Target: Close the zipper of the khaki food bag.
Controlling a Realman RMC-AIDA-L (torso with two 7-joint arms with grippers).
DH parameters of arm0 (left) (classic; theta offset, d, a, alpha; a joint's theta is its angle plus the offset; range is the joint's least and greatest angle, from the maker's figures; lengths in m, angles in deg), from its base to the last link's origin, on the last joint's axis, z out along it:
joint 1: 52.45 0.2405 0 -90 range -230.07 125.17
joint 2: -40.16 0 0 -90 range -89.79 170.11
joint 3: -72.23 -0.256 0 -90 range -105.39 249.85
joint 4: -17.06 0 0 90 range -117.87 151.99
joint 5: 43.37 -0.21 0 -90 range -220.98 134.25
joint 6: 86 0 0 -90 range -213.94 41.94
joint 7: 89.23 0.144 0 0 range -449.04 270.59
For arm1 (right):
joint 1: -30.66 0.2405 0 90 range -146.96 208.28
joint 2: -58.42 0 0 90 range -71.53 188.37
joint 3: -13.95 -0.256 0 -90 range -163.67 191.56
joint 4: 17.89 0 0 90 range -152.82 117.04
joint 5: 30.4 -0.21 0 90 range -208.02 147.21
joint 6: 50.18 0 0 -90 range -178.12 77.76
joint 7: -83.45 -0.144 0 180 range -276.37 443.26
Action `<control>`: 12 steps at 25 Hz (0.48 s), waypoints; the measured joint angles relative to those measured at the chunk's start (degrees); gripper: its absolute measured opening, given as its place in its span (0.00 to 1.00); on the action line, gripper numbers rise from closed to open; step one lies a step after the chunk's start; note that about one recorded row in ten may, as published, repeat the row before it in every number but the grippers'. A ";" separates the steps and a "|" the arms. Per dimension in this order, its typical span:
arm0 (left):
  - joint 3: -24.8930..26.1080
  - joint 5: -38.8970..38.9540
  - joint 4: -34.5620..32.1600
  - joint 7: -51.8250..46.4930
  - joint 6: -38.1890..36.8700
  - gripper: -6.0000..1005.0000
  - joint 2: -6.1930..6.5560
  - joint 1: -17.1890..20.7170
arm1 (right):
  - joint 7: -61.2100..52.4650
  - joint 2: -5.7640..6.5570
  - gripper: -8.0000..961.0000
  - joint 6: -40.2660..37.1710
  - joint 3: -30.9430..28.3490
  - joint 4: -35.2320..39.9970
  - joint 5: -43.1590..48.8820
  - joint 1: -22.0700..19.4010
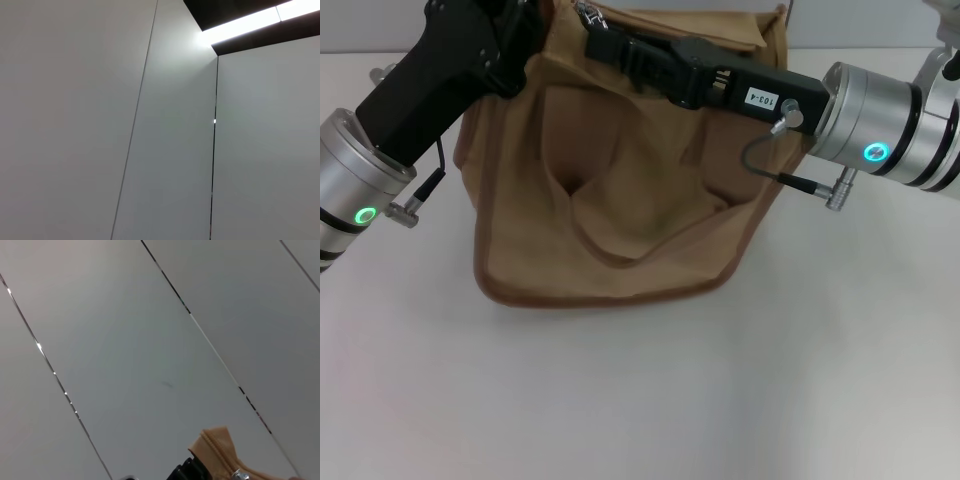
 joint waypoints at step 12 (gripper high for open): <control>0.49 0.20 0.00 0.12 0.26 0.03 0.06 1.08 | -0.46 0.25 0.04 0.02 -0.48 1.42 -0.11 -2.91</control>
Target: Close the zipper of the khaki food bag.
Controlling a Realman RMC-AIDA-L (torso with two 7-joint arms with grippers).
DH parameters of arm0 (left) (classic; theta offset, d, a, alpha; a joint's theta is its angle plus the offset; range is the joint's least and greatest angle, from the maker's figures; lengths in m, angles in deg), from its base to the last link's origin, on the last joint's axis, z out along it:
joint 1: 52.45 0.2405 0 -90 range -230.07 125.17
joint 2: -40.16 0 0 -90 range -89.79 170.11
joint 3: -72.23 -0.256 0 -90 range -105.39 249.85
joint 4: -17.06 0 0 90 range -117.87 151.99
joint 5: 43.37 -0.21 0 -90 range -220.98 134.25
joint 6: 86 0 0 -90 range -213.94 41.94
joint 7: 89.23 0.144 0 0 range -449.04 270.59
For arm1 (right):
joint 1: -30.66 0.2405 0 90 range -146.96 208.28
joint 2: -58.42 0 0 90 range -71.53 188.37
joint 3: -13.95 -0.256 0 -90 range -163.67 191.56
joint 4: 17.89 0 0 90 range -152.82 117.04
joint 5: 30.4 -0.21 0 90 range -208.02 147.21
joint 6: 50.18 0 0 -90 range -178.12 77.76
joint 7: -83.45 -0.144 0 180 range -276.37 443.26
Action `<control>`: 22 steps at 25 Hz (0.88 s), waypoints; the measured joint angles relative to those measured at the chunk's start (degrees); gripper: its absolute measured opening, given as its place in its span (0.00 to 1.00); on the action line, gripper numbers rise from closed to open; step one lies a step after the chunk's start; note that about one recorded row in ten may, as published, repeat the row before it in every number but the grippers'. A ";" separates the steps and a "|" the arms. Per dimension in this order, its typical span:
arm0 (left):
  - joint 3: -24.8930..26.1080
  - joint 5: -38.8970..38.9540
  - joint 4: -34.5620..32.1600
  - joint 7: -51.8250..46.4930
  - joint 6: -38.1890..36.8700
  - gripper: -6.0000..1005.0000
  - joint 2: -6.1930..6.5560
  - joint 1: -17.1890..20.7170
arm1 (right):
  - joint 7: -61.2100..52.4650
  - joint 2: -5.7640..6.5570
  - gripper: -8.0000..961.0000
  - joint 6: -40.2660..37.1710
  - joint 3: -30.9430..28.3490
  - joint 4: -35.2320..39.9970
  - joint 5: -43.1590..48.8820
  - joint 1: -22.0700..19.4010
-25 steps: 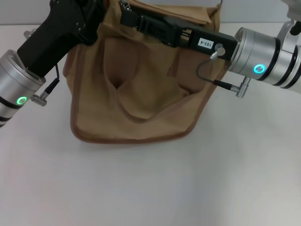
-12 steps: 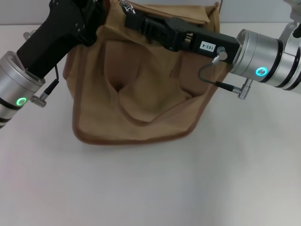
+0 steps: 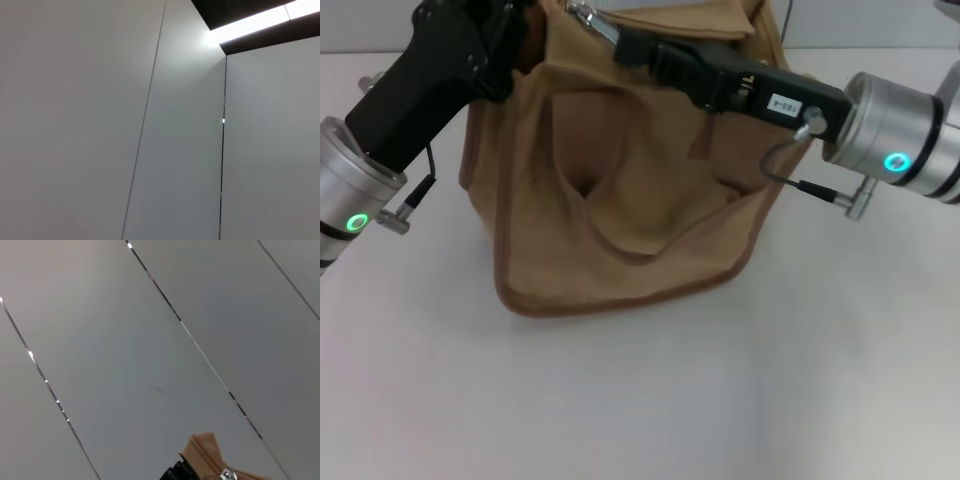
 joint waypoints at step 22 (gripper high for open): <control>0.35 0.14 -0.01 0.06 -0.55 0.03 0.03 0.98 | 2.73 -0.12 0.03 -1.69 -0.07 3.16 -2.74 -3.44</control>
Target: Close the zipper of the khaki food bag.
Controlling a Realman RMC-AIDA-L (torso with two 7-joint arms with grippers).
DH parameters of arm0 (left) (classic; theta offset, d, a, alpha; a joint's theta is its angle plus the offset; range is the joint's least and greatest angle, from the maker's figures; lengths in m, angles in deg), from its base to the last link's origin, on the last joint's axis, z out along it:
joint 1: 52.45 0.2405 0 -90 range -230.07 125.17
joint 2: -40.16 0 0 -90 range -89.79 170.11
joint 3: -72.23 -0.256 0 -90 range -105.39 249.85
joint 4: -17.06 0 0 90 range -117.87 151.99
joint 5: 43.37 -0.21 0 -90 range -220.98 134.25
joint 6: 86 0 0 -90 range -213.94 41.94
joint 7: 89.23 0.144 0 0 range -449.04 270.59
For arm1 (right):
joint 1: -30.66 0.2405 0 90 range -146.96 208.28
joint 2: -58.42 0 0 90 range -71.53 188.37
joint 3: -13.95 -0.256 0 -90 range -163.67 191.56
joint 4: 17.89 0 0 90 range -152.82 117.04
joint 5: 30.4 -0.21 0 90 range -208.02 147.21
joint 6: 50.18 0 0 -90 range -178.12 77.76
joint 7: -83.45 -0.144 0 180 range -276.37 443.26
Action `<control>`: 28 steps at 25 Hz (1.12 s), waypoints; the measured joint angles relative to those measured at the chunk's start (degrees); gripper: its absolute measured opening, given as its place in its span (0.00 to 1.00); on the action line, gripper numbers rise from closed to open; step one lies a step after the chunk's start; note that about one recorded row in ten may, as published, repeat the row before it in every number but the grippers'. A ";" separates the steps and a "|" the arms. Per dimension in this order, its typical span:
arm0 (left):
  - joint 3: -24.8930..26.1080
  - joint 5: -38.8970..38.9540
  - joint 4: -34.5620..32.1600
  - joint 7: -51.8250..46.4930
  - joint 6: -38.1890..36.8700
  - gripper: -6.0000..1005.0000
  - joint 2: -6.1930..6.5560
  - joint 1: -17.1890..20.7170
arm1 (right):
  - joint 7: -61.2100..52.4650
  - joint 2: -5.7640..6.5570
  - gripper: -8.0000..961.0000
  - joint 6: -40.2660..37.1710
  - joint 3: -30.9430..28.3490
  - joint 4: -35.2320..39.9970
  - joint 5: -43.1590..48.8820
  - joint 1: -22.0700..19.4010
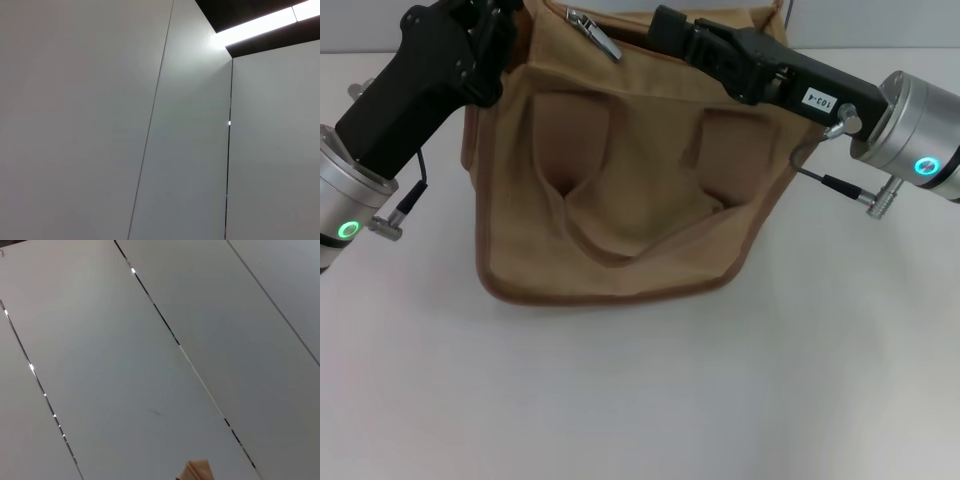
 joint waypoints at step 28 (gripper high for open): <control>0.28 -0.05 0.79 0.00 0.07 0.03 -0.10 -2.16 | -2.79 -0.04 0.54 0.92 3.66 -0.50 -0.15 2.22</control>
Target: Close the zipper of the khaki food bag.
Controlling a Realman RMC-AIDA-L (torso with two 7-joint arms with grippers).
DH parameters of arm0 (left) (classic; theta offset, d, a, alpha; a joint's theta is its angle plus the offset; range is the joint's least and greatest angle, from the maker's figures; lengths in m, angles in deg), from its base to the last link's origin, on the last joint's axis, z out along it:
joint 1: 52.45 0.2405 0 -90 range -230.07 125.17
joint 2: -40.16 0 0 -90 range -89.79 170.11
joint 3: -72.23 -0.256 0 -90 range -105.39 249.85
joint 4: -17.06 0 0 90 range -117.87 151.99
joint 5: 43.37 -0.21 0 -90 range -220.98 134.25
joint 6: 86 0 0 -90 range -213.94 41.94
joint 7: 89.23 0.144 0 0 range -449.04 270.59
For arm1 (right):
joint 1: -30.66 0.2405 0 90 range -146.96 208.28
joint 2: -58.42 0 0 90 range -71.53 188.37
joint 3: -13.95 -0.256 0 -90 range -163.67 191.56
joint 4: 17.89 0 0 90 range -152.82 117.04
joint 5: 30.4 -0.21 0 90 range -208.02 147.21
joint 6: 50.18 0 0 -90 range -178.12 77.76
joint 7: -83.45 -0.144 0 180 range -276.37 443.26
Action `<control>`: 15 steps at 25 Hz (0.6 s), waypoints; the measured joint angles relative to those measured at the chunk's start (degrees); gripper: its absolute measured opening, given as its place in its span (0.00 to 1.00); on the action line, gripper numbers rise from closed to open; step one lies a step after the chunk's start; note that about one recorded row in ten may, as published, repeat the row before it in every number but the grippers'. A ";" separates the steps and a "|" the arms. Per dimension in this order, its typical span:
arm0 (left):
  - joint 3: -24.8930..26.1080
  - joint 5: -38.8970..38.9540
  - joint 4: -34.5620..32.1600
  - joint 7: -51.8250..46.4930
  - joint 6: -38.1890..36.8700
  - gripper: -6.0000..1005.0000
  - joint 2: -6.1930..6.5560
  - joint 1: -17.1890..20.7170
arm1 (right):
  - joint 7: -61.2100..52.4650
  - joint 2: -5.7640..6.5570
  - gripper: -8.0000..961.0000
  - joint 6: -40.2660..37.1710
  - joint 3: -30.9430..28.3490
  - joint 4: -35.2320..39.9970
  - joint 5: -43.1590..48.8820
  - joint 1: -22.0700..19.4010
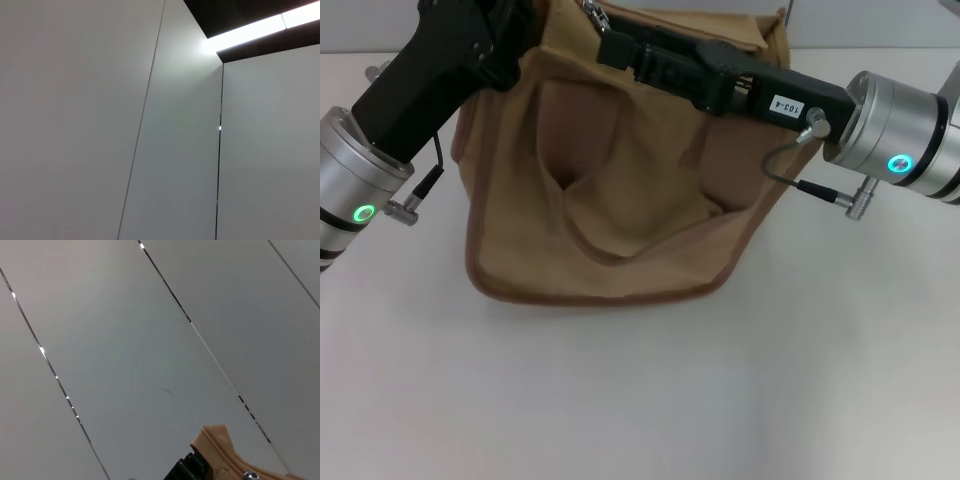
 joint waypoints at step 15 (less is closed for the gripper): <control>0.03 0.01 0.28 0.62 0.19 0.03 0.00 0.15 | -5.57 0.04 0.54 -0.20 -0.18 0.37 -0.18 0.86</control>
